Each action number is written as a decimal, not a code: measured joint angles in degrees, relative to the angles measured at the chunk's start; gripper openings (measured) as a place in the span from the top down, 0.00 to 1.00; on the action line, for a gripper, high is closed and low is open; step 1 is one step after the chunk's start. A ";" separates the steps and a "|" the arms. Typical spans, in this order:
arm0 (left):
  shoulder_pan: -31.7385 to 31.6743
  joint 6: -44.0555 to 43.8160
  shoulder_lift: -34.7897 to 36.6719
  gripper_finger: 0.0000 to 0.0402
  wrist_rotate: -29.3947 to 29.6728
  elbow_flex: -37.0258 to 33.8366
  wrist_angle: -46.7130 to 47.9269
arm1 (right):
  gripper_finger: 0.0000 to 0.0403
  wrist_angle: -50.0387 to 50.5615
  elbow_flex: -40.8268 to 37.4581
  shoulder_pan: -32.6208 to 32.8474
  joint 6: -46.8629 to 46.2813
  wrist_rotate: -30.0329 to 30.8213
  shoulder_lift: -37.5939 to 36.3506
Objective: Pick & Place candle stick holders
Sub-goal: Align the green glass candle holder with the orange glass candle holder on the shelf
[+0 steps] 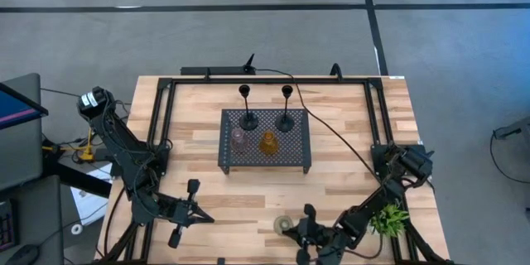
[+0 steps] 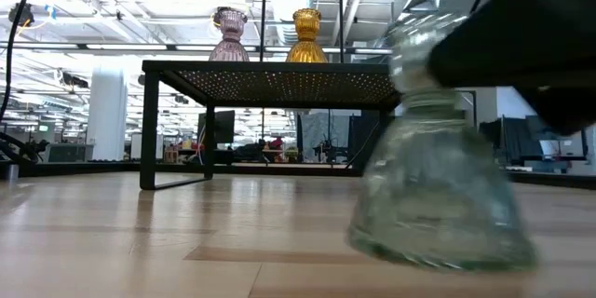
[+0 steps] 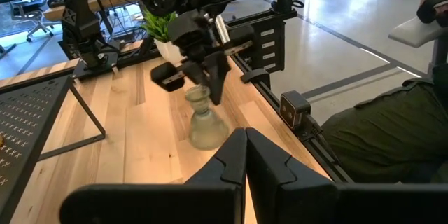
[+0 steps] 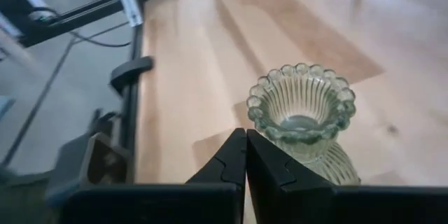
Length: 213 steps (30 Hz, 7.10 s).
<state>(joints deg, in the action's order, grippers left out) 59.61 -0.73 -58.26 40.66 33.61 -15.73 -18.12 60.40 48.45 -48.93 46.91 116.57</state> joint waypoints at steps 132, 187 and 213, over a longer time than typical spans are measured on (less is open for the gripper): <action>-0.05 -1.29 -0.02 0.98 0.00 -4.48 -2.79 | 0.33 -23.84 -17.44 -16.25 21.97 -21.56 -5.70; 0.01 -2.80 -0.02 0.98 -0.02 -4.48 -2.79 | 0.72 -0.91 -8.26 -14.63 30.07 -12.52 -23.07; 0.01 -2.80 -0.02 0.98 -0.02 -4.48 -2.79 | 0.72 27.72 -7.13 -25.09 27.25 -0.11 -38.45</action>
<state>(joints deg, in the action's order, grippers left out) 59.61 -3.53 -58.28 40.64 29.12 -18.52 9.60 53.28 23.36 -21.68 46.80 78.12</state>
